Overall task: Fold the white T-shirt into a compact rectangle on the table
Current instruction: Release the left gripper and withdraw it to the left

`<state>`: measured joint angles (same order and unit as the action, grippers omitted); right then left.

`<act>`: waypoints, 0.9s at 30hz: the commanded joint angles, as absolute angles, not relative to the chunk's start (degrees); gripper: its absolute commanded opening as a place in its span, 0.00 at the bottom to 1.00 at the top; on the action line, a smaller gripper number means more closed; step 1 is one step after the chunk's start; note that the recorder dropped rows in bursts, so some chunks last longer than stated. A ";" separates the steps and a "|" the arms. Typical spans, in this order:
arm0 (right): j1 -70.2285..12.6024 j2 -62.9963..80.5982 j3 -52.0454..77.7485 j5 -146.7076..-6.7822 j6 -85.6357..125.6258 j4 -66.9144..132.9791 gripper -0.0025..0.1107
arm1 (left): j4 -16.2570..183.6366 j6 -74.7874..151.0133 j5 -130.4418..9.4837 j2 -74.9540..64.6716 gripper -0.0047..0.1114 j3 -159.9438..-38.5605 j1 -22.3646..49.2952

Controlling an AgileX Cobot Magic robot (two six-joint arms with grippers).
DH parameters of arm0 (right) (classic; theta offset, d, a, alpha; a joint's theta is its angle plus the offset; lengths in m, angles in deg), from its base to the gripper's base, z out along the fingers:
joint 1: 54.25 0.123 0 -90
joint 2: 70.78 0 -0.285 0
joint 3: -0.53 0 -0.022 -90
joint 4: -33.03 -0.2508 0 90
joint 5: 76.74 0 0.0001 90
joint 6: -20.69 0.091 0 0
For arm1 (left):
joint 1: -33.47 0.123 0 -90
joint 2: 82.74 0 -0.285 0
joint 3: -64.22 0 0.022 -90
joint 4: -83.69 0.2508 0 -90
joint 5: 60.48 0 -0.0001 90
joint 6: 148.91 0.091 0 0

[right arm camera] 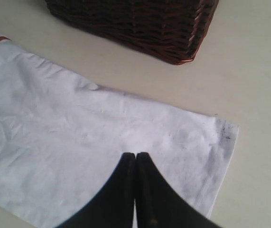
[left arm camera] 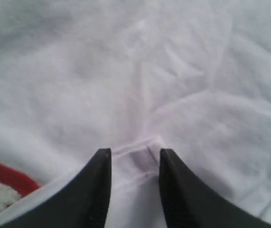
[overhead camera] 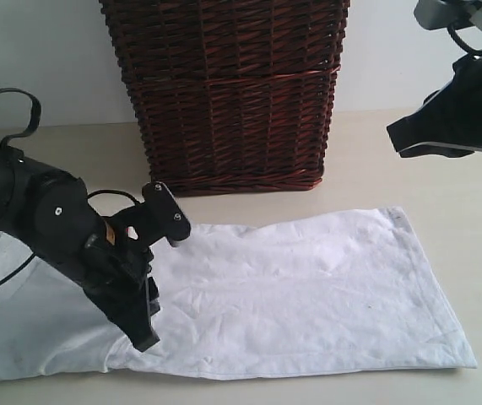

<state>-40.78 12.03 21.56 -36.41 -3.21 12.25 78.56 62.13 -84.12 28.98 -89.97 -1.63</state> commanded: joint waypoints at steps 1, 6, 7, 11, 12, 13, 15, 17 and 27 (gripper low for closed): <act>-40.90 11.73 21.32 -36.24 -3.66 11.99 0.02 | 81.63 52.84 -87.78 23.74 0.40 -92.11 0.06; -40.90 11.52 21.32 -36.26 -3.66 11.88 0.02 | 88.98 37.44 -98.66 18.35 0.44 -92.71 19.55; -40.90 11.52 21.32 -36.26 -3.66 11.39 0.02 | 88.86 37.44 -99.36 18.54 0.44 -91.65 24.75; -40.90 11.52 21.32 -35.92 -3.66 10.51 0.09 | 88.56 36.22 -99.34 19.24 0.58 -90.23 37.72; -40.90 11.52 21.32 -35.48 -3.66 10.51 0.11 | 87.90 36.22 -99.34 19.73 0.60 -90.23 40.03; -40.90 11.52 21.32 -35.16 -3.66 10.51 0.13 | 86.85 36.45 -99.34 20.16 0.61 -90.23 41.97; -40.90 11.28 21.32 -34.88 -3.66 10.13 0.16 | 84.16 38.57 -99.34 21.84 0.60 -90.23 44.39; -40.90 10.87 21.32 -34.88 -3.66 9.13 0.19 | 81.87 41.70 -99.41 23.97 0.60 -90.23 45.34; -40.90 6.26 21.32 -35.11 -4.10 5.94 0.26 | 68.40 52.24 -98.95 31.17 0.60 -90.85 45.59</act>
<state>-40.78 8.06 21.56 -34.71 -3.21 6.88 74.61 47.52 -99.44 30.62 -90.45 45.46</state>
